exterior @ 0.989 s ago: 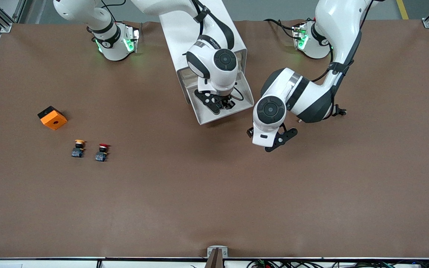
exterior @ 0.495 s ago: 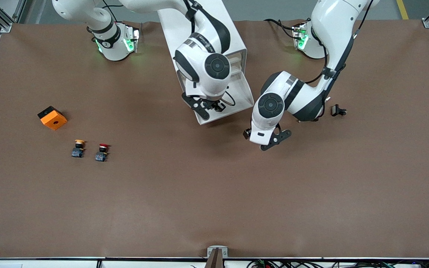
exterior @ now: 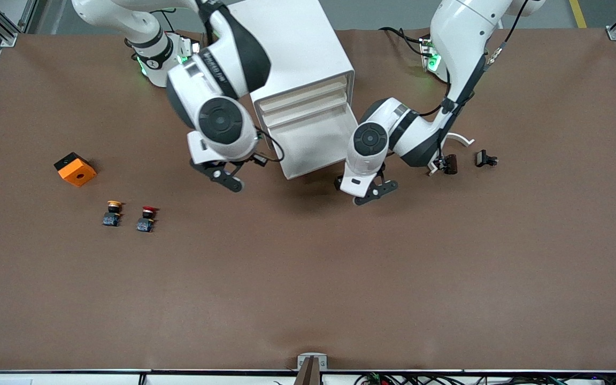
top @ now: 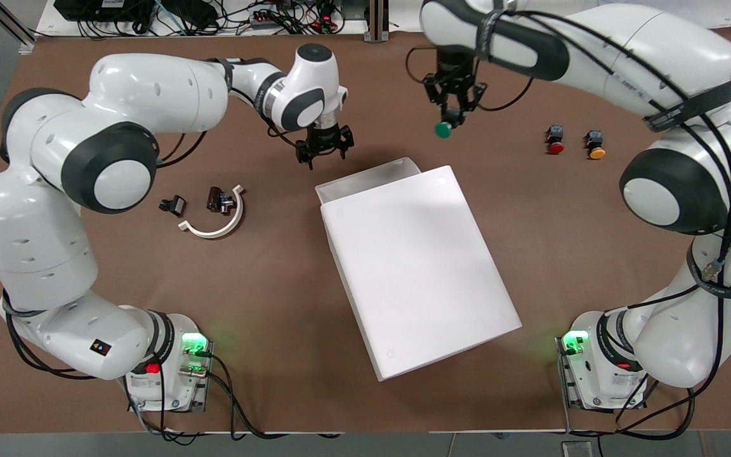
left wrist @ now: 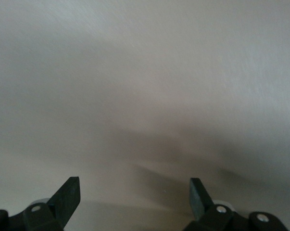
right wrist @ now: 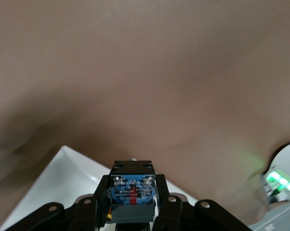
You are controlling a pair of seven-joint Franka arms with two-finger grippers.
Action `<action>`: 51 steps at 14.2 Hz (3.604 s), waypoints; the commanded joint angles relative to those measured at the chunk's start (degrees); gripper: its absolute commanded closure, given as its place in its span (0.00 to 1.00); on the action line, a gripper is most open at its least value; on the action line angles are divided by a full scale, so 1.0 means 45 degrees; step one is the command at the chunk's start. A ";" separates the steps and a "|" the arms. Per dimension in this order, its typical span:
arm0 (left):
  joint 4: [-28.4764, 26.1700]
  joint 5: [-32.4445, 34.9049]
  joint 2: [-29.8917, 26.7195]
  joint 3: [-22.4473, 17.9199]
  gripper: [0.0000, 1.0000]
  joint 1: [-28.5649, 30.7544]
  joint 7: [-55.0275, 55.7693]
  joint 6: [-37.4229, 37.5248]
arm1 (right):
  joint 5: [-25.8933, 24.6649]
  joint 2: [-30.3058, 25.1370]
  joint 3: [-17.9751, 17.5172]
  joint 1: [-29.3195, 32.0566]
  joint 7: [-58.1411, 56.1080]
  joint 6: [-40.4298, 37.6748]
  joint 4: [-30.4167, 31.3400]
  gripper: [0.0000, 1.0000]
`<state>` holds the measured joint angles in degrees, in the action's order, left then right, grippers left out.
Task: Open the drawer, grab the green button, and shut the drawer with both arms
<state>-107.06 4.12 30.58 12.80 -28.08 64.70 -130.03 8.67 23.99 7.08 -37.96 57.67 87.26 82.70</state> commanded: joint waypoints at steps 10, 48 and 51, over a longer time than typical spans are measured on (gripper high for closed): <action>-0.0485 -0.0641 0.0372 0.1939 0.00 -0.0244 0.0758 -0.0733 | -0.0793 -0.0428 -0.0127 0.3473 -0.7675 0.1326 0.1698 0.90; 0.0314 0.1779 -0.1208 0.3484 0.00 0.5084 0.2012 0.0867 | -0.1010 0.2503 -0.0166 0.4960 -1.0356 1.0415 0.4787 0.00; 0.0314 0.1781 -0.2085 0.3504 0.00 0.6237 0.0333 0.1334 | -0.0990 0.2094 -0.0166 0.4920 -1.0258 0.9635 0.4768 0.00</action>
<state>-104.71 11.23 25.04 28.05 -2.79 69.69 -126.60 4.45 35.76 7.25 -16.71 10.98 133.18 103.96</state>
